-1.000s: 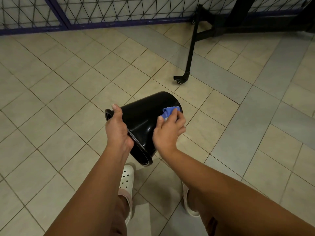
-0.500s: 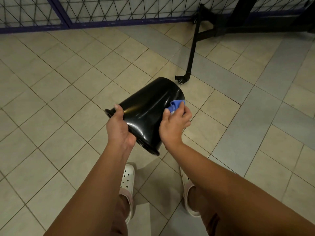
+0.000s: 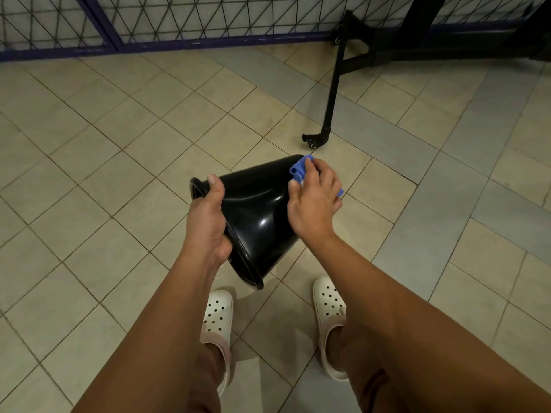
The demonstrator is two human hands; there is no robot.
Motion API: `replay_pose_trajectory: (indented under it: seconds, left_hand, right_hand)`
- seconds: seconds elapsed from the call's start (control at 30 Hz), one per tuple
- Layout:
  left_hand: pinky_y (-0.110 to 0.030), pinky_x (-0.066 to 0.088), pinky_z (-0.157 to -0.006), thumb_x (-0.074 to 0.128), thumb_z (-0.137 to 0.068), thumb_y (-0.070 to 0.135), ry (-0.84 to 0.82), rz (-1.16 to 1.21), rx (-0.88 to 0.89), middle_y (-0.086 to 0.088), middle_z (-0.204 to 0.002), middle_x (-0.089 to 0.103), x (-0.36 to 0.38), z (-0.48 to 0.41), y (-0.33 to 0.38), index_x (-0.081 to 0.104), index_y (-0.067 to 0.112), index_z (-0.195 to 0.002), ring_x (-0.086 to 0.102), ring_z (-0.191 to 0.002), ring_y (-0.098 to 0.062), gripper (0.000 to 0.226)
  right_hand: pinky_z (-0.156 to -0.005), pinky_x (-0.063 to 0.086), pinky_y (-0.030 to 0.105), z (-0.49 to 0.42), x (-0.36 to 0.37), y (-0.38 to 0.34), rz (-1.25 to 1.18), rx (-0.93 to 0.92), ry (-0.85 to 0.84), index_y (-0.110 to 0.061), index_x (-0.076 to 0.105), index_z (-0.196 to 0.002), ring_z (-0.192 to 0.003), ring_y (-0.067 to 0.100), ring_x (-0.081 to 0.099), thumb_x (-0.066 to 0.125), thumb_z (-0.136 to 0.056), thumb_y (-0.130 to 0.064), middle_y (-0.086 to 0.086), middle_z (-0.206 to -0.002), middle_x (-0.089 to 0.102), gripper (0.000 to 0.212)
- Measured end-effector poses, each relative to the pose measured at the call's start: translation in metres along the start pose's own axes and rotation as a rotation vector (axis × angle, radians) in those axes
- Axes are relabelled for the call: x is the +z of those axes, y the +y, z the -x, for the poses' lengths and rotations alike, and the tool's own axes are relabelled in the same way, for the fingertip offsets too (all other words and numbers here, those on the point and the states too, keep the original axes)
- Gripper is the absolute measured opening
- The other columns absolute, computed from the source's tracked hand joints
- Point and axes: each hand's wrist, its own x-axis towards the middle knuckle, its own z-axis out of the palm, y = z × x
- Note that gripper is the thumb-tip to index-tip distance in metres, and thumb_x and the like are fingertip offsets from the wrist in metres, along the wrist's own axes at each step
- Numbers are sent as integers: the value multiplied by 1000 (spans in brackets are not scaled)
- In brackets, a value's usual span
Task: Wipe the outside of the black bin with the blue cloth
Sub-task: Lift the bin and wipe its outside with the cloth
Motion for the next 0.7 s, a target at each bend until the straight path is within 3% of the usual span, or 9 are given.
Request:
replay_pose_trajectory:
  seconds: [0.1,0.17,0.33,0.47,0.57,0.7]
  left_hand:
    - [-37,53,-72,49,-98,50,62,-51,7,-7,-100,69,2,2,2,60,15,-100,67,-94,-23,38]
    - [-38,55,-73,49,-96,55,86,-75,10,-8,-99,68,1,1,3,60,16,-100,68,-92,-24,41]
    - [-42,59,-81,46,-95,60,50,-132,-14,-11,-88,73,0,-4,0,66,11,-93,72,-83,-26,53]
    - [-38,58,-78,47,-89,61,-42,-146,-27,-14,-103,76,-3,-5,-1,69,7,-111,74,-95,-28,63]
    - [-42,57,-83,54,-79,61,-98,-204,-5,-17,-114,71,-8,-3,2,66,9,-118,70,-104,-31,66]
    - [-50,52,-95,55,-90,52,-157,-251,-49,-12,-119,68,-13,-1,2,64,16,-117,64,-111,-32,46]
  right_hand:
    - [-110,23,52,5,2,0,24,87,-52,-19,33,-140,-141,24,9,44,-95,-28,3,-153,16,47]
    - [-113,19,53,16,4,-7,43,42,-94,-17,33,-141,-143,23,4,41,-97,-27,3,-155,14,46]
    - [-114,15,52,44,5,-29,-34,-348,-226,-14,38,-141,-143,21,13,42,-96,-25,3,-152,29,46]
    - [-109,22,53,32,0,-23,21,-585,-266,-16,36,-142,-142,22,18,37,-95,-32,2,-151,31,50]
    - [-111,17,53,13,-3,-9,8,-384,-208,-18,35,-143,-142,20,14,41,-97,-29,0,-152,28,48]
    - [-112,23,48,-3,-1,19,-12,-74,-56,-18,40,-139,-137,20,20,41,-97,-28,-1,-147,34,43]
